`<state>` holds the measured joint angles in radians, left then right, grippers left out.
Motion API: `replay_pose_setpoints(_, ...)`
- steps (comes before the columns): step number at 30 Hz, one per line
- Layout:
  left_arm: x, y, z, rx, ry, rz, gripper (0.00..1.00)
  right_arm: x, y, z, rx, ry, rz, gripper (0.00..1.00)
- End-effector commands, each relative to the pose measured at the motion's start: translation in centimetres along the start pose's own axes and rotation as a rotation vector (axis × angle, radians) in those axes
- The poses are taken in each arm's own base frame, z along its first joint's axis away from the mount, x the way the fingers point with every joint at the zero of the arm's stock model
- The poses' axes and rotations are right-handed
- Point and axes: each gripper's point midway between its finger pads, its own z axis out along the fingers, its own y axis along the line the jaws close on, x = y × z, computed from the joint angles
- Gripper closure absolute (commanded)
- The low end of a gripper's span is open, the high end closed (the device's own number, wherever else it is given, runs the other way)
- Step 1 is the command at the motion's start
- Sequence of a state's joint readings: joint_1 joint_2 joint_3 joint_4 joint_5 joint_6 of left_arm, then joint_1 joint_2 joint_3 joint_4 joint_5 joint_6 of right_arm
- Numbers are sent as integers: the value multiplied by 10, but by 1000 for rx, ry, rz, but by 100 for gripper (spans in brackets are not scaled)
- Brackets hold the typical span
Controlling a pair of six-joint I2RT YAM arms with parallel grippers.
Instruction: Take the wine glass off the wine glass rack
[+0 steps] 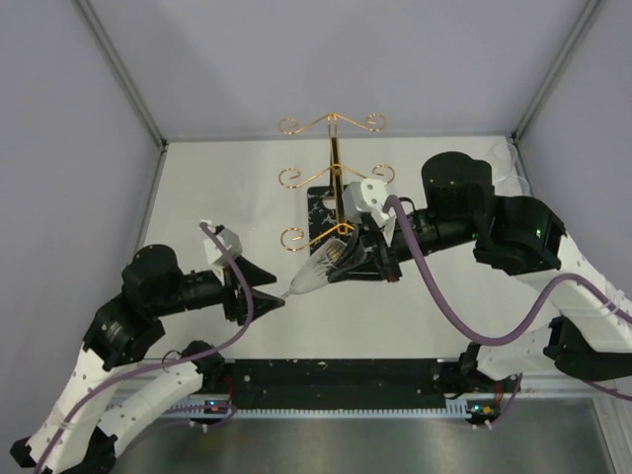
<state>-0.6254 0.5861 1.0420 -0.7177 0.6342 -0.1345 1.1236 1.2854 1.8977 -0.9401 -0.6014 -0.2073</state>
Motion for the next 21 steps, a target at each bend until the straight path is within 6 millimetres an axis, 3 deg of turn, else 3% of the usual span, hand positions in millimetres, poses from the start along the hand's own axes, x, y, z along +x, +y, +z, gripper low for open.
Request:
replay_pose_setpoints(1,-41,9,-20,-137,-179,112,39,5,-4,-1,22,18,-9,100)
replay_pose_setpoints(4,-58,26,-36,-285,-276,87,40,8,-12,10,21,35,-10,100)
replay_pose_setpoints(8,-76,68,-78,-618,-427,-21,40,6,-32,29,55,55,7,100)
replay_pose_setpoints(11,-81,77,-99,-721,-505,-57,40,10,-58,52,102,89,15,100)
replay_pose_setpoints(16,-80,88,-112,-809,-538,-95,39,27,-108,96,204,157,34,100)
replay_pose_setpoints(21,-77,92,-115,-833,-542,-98,40,40,-152,122,318,217,22,100)
